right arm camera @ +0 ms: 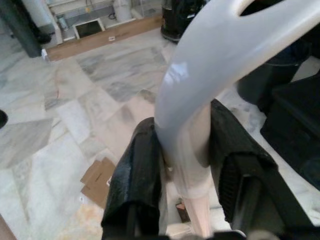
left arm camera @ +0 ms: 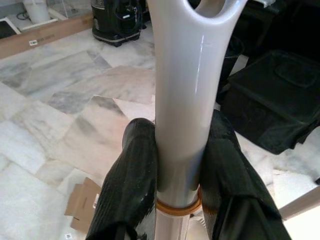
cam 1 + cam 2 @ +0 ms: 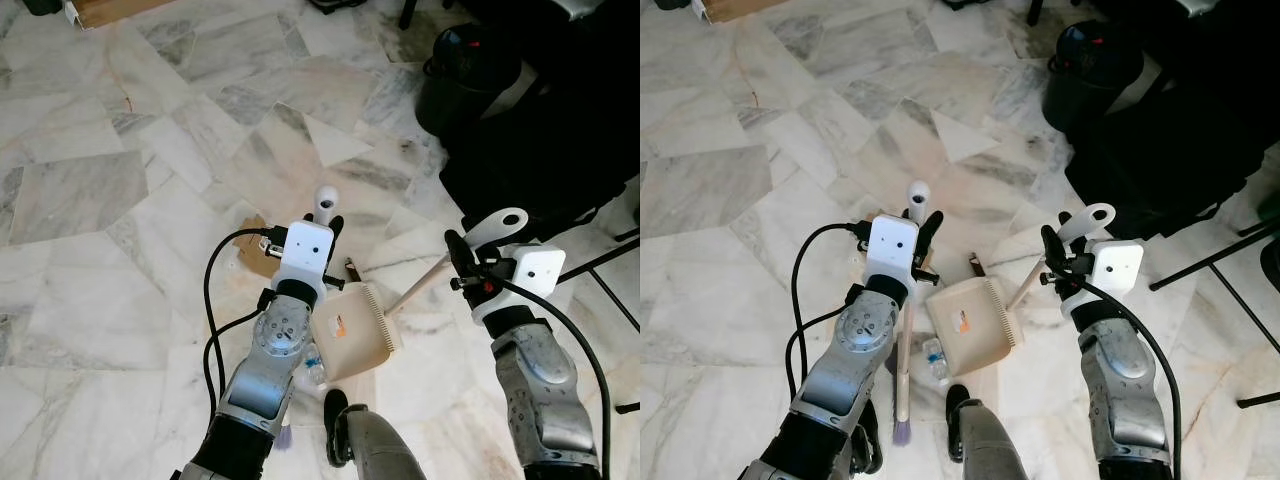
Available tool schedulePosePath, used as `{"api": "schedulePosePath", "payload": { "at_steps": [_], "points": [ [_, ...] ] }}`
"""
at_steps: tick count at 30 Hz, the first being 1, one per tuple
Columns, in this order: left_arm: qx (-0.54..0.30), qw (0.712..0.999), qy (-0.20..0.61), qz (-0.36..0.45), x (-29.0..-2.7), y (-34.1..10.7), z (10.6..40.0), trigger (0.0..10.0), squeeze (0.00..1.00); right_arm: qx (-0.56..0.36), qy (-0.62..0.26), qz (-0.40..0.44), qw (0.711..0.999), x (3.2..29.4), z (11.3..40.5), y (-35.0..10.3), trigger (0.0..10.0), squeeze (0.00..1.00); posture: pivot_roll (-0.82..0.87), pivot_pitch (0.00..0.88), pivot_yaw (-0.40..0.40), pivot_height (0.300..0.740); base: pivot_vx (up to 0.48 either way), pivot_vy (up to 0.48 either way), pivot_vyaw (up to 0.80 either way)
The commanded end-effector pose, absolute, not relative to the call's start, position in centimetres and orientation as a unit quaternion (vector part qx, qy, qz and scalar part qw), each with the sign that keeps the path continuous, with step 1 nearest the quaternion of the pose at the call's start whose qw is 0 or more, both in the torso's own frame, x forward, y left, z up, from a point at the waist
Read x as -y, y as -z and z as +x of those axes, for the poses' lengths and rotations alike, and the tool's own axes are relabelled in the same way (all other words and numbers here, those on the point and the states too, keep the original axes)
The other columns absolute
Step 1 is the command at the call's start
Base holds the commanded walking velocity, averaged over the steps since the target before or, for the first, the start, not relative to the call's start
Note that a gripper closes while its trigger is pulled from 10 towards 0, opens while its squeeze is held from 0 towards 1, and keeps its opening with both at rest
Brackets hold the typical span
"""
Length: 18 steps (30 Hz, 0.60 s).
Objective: Sweep floor
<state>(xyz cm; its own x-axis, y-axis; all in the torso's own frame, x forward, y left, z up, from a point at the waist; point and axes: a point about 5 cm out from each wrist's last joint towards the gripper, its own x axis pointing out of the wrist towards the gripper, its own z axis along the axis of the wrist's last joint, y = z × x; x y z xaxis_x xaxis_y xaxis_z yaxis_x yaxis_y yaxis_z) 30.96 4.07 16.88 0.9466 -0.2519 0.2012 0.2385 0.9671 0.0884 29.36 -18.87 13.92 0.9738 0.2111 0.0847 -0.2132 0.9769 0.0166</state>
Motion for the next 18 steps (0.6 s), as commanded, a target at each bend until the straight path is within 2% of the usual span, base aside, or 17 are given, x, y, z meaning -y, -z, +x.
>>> {"api": "schedulePosePath", "payload": {
  "at_steps": [1,15,18],
  "points": [
    [0.091,0.987,0.135,0.004,-3.4,-16.3,30.6,10.0,0.00,-0.068,-0.186,0.070,0.978,16.3,28.3,-9.9,10.0,0.00,-0.18,0.443,-0.057,0.740,0.000,0.000,0.00],
    [0.069,0.990,0.125,-0.021,-3.7,-15.6,30.8,10.0,0.00,-0.086,-0.213,0.072,0.971,15.7,27.6,-9.7,10.0,0.00,-0.17,0.451,-0.054,0.740,0.000,0.000,0.00],
    [0.063,0.989,0.120,-0.056,-3.7,-15.7,30.8,10.0,0.00,-0.103,-0.239,0.070,0.963,15.4,27.1,-9.6,10.0,0.00,-0.18,0.455,-0.054,0.740,0.000,0.000,0.00]
  ]
}}
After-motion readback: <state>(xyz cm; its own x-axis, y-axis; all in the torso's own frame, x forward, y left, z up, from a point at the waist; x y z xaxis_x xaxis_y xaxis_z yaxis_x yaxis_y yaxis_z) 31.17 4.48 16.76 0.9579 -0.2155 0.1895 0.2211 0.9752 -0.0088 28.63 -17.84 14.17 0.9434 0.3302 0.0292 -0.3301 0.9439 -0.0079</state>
